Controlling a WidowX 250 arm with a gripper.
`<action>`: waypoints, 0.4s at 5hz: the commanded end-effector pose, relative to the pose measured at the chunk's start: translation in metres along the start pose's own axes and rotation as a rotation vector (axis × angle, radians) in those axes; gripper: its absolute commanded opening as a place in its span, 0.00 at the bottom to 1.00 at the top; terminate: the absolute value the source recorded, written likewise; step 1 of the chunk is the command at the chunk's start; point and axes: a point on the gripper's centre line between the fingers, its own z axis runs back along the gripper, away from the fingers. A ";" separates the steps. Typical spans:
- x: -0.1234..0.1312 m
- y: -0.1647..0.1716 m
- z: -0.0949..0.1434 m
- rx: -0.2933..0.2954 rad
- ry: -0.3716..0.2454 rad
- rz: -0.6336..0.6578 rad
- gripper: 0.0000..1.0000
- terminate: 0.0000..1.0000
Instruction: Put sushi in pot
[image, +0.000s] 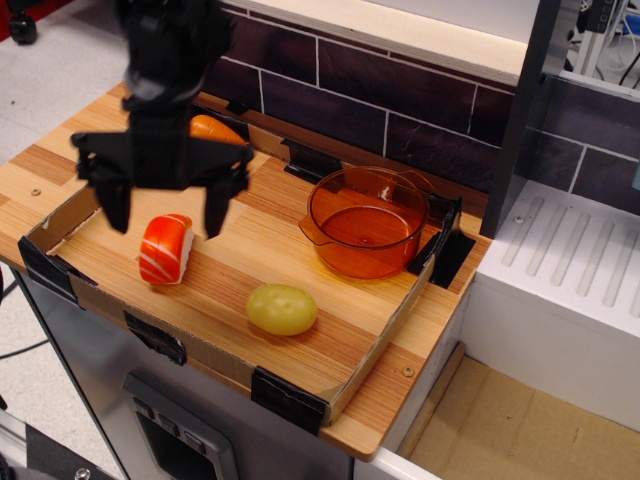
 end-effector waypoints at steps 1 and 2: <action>-0.025 -0.023 -0.016 -0.002 0.000 -0.074 1.00 0.00; -0.030 -0.023 -0.036 -0.013 0.004 -0.061 1.00 0.00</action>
